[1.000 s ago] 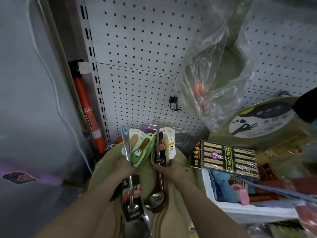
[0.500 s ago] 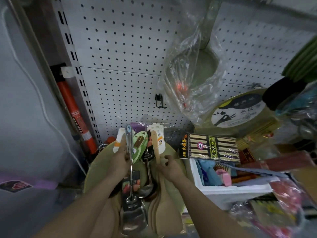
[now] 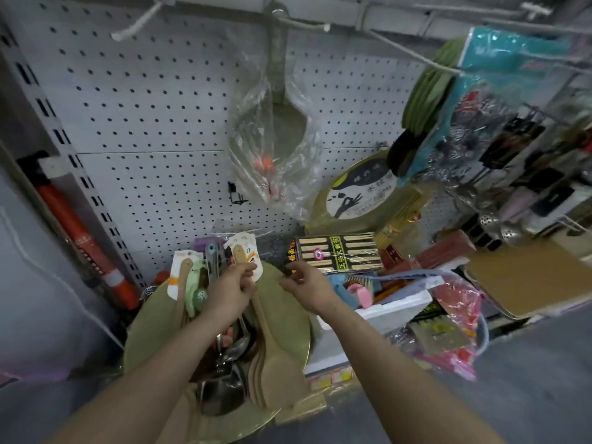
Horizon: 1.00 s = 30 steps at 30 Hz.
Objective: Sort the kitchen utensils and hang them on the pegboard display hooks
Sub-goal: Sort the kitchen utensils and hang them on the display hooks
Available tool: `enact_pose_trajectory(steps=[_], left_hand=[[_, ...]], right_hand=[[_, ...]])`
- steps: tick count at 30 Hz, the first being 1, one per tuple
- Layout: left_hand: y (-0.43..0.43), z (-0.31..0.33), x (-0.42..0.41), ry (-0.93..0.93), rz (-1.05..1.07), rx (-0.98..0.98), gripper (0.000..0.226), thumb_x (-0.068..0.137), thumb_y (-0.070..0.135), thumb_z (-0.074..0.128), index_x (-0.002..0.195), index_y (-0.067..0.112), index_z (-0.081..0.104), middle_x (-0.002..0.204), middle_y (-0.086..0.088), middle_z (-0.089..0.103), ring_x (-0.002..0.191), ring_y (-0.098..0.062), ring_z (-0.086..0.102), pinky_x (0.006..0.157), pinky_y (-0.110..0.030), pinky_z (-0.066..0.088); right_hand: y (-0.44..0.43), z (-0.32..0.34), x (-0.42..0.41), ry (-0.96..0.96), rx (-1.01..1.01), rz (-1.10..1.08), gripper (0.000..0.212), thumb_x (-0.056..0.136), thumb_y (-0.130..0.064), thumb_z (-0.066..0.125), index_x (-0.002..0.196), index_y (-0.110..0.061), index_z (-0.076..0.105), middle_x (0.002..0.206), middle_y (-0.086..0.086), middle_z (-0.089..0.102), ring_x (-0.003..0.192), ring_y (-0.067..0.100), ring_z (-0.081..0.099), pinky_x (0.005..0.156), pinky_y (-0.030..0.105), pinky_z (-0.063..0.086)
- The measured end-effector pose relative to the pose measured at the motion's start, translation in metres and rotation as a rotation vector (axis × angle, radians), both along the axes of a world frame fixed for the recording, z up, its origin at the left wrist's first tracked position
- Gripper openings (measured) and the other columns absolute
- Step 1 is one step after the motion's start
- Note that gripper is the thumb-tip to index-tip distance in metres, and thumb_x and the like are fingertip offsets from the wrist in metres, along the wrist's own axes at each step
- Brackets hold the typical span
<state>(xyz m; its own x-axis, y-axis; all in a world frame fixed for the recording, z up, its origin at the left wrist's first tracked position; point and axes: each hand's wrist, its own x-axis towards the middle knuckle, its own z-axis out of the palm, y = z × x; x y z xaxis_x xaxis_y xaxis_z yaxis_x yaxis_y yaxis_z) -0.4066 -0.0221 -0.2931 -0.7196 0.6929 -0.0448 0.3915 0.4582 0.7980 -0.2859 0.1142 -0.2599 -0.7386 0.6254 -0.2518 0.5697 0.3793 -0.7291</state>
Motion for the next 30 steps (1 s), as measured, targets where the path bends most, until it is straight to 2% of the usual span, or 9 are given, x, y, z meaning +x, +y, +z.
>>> enact_pose_trajectory(steps=[5,9,14,17,19,22,25,27,30], left_hand=[[0.046,0.037,0.045,0.05,-0.1,-0.003,0.032,0.088,0.013,0.064,0.119,0.021,0.062,0.108,0.001,0.067,0.092,-0.014,0.064,0.083,-0.029,0.052],[0.096,0.064,0.101,0.061,-0.202,0.018,0.03,0.087,0.011,0.066,0.115,0.022,0.064,0.106,0.003,0.068,0.089,-0.014,0.064,0.077,-0.024,0.048],[0.168,0.098,0.2,0.054,-0.347,0.074,0.026,0.087,0.011,0.067,0.11,0.023,0.066,0.101,0.005,0.068,0.087,-0.014,0.066,0.082,-0.028,0.053],[0.211,0.113,0.259,0.093,-0.464,0.099,0.028,0.085,0.015,0.069,0.112,0.022,0.066,0.105,0.004,0.07,0.094,-0.014,0.065,0.088,-0.031,0.052],[0.243,0.125,0.305,0.092,-0.534,0.13,0.029,0.084,0.019,0.07,0.111,0.025,0.065,0.102,0.003,0.07,0.094,-0.014,0.065,0.088,-0.034,0.052],[0.286,0.14,0.37,0.128,-0.63,0.154,0.028,0.086,0.024,0.068,0.113,0.028,0.063,0.103,0.008,0.067,0.092,-0.01,0.063,0.081,-0.027,0.05],[0.323,0.148,0.429,0.177,-0.716,0.183,0.029,0.087,0.022,0.067,0.115,0.028,0.063,0.105,0.008,0.066,0.089,-0.006,0.06,0.074,-0.02,0.043],[0.344,0.15,0.464,0.161,-0.744,0.189,0.029,0.086,0.023,0.068,0.114,0.029,0.064,0.106,0.009,0.067,0.089,-0.005,0.061,0.075,-0.02,0.045],[0.372,0.15,0.507,0.14,-0.795,0.17,0.029,0.086,0.021,0.068,0.114,0.026,0.064,0.106,0.009,0.067,0.089,-0.009,0.063,0.078,-0.02,0.046]], right_hand=[[0.03,0.029,0.054,0.052,0.012,-0.047,0.041,0.092,-0.027,0.065,0.131,-0.017,0.056,0.113,0.008,0.068,0.104,0.024,0.063,0.084,0.029,0.046],[0.064,0.054,0.123,0.068,0.077,-0.098,0.041,0.091,-0.03,0.066,0.129,-0.017,0.057,0.107,0.005,0.069,0.098,0.022,0.065,0.089,0.039,0.052],[0.118,0.089,0.239,0.09,0.152,-0.187,0.043,0.093,-0.026,0.065,0.133,-0.016,0.056,0.115,0.008,0.067,0.105,0.022,0.062,0.086,0.03,0.047],[0.15,0.105,0.304,0.076,0.193,-0.234,0.04,0.094,-0.027,0.062,0.133,-0.017,0.056,0.113,0.01,0.068,0.102,0.025,0.064,0.081,0.033,0.049],[0.174,0.113,0.353,0.071,0.239,-0.302,0.039,0.094,-0.029,0.063,0.131,-0.019,0.057,0.111,0.006,0.068,0.101,0.023,0.064,0.08,0.03,0.048],[0.202,0.123,0.419,0.054,0.289,-0.38,0.038,0.092,-0.029,0.064,0.129,-0.02,0.059,0.104,0.0,0.066,0.099,0.021,0.064,0.083,0.03,0.049],[0.224,0.127,0.482,0.071,0.25,-0.483,0.037,0.092,-0.027,0.066,0.126,-0.016,0.059,0.087,-0.007,0.062,0.086,0.018,0.063,0.078,0.035,0.054],[0.237,0.128,0.522,0.072,0.246,-0.542,0.037,0.091,-0.025,0.066,0.126,-0.015,0.06,0.089,-0.003,0.066,0.087,0.018,0.063,0.081,0.038,0.054],[0.254,0.13,0.573,0.05,0.266,-0.614,0.034,0.092,-0.029,0.065,0.124,-0.021,0.06,0.101,0.0,0.069,0.093,0.017,0.065,0.079,0.03,0.051]])
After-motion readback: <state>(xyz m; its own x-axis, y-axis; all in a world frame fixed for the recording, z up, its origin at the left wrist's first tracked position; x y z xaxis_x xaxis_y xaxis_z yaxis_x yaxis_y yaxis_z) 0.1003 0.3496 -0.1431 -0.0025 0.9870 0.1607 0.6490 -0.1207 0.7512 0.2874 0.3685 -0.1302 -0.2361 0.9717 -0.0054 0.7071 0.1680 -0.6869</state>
